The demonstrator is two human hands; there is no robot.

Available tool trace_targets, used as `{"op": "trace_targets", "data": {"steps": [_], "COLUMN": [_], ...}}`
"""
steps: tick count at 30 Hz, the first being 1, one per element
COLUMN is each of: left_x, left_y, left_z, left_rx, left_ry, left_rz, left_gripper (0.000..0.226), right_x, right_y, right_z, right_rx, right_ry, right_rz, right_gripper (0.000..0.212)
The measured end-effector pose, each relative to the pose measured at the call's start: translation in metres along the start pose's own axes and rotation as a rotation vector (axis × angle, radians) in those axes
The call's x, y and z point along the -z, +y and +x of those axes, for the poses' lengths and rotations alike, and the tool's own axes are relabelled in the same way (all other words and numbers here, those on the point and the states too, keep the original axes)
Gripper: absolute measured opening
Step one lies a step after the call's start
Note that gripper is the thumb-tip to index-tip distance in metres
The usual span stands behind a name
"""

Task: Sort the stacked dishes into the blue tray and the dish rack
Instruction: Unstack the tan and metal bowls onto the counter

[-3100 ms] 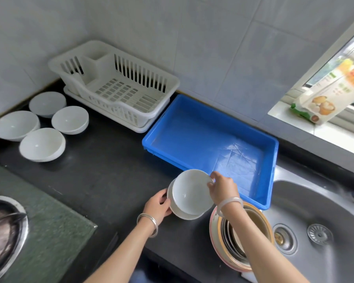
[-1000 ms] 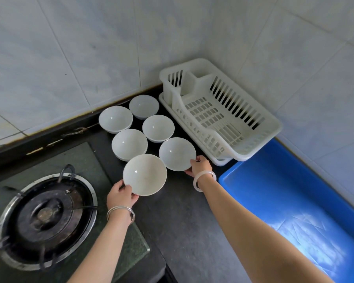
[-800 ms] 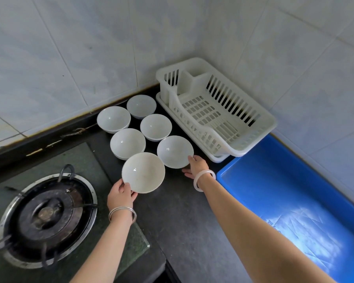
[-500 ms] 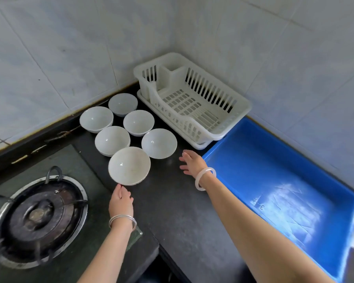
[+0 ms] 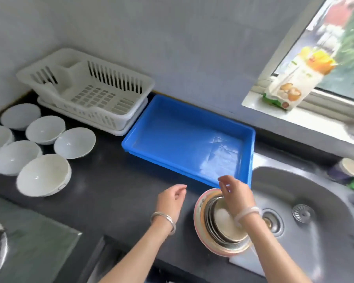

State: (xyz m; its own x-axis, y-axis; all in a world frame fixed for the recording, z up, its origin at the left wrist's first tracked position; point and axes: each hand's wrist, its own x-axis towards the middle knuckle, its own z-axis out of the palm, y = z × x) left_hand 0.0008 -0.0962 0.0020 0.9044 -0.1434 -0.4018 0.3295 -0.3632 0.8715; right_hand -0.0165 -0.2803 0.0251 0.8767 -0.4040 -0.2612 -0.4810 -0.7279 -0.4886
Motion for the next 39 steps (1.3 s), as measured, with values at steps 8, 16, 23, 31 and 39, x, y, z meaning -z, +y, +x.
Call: {"op": "trace_targets", "data": {"steps": [8,16,23,31,39], "left_x": [-0.069,-0.075,-0.074,-0.071,-0.075], "left_y": [0.012,0.007,0.005,0.004,0.010], "left_z": [-0.022,-0.026,-0.022,-0.018,-0.015], "left_rx": [-0.204,-0.210,-0.223,-0.194,-0.161], "left_ry": [-0.150,-0.094,-0.098,-0.127,-0.124], "left_rz": [0.398,0.392,0.378,0.329,0.362], "left_gripper": [0.031,0.033,0.025,0.019,0.005], "right_x": [0.014,0.014,0.010,0.018,0.040], "right_y": [0.071,0.074,0.076,0.077,0.094], "right_z": [-0.035,-0.037,-0.033,-0.032,-0.025], "right_rx": [-0.013,0.004,0.020,0.084,0.007], "right_ry": [0.019,0.004,-0.004,0.067,-0.028], "right_rz": [-0.228,-0.272,-0.316,-0.253,-0.133], "right_gripper": [0.022,0.009,0.008,0.005,0.014]}}
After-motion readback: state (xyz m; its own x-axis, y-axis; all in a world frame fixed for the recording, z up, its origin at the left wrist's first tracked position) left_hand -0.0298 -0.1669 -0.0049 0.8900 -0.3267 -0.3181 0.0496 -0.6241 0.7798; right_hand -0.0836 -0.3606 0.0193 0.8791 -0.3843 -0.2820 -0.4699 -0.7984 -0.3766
